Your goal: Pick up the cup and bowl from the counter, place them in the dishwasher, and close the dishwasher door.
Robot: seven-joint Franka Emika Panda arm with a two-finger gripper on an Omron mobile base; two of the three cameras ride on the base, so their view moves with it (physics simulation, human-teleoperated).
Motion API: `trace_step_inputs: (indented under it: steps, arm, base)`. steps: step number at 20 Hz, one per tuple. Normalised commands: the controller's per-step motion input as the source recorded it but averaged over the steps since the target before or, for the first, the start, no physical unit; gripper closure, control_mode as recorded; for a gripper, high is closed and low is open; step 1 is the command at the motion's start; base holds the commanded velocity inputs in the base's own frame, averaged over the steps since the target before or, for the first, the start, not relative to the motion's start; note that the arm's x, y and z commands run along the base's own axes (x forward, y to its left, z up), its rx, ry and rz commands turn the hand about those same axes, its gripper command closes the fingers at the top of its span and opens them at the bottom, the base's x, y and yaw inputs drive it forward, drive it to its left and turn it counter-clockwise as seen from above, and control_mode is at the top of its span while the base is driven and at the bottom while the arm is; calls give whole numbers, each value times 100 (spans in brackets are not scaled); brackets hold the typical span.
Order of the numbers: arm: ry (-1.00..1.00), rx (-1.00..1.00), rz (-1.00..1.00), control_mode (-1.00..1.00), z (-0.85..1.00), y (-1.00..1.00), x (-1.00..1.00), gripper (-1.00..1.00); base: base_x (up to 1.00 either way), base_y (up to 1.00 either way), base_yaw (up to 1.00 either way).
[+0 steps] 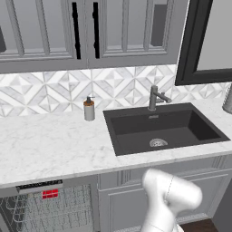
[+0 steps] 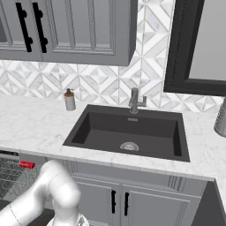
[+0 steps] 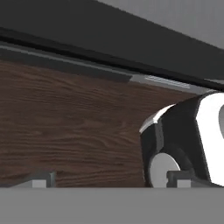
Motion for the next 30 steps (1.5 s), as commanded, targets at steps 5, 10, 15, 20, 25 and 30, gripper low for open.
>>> trace_step_inputs:
  steps: [5, 10, 15, 20, 25, 30]
  arm:
    - [13, -33, 36, -100, -64, -99, 32, -100]
    - [9, -18, 33, -100, -82, -98, 40, -100]
    - [2, -4, 21, -100, -25, 25, 46, -100]
    - [0, 0, 2, -100, -15, 60, 60, -100]
    - [0, 0, -6, -100, -34, 93, 53, -100]
    - [-3, -4, -17, -100, -43, 100, 73, -100]
  base:
    - [0, 0, 0]
    - [0, 0, 0]
    - [0, 0, 0]
    - [0, 0, 0]
    - [0, 0, 0]
    - [0, 0, 0]
